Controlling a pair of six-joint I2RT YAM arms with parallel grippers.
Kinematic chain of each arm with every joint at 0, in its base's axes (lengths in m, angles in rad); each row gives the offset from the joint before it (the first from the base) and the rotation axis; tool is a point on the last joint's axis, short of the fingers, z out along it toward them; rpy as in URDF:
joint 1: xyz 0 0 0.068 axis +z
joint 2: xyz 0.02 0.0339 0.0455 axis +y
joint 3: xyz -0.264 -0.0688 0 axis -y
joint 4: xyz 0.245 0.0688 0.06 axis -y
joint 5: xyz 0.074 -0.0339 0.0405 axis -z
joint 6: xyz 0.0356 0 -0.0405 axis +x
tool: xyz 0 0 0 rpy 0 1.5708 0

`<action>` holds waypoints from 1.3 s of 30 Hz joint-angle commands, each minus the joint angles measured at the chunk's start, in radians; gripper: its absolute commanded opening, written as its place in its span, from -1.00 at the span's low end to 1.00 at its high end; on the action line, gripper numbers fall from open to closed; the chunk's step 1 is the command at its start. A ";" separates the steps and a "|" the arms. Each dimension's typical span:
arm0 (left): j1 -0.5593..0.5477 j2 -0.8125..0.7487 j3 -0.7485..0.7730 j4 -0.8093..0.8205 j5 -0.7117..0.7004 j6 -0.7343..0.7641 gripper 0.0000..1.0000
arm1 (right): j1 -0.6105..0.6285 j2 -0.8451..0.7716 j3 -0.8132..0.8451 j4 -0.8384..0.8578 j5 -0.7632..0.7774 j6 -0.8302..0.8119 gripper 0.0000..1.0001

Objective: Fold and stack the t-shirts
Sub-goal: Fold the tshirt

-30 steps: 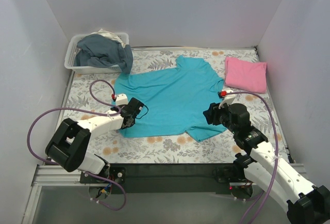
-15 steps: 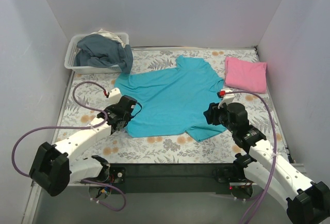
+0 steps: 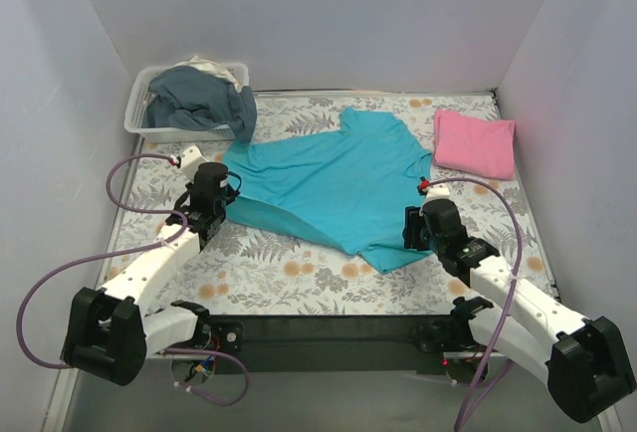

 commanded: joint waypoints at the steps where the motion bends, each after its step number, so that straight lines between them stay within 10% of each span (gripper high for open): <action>1: 0.057 0.032 0.015 0.141 0.081 0.067 -1.00 | 0.002 0.006 -0.004 -0.011 0.044 0.052 -0.13; 39: 0.161 0.090 0.007 0.234 0.269 0.086 -1.00 | 0.154 0.046 -0.011 -0.202 0.087 0.290 -0.25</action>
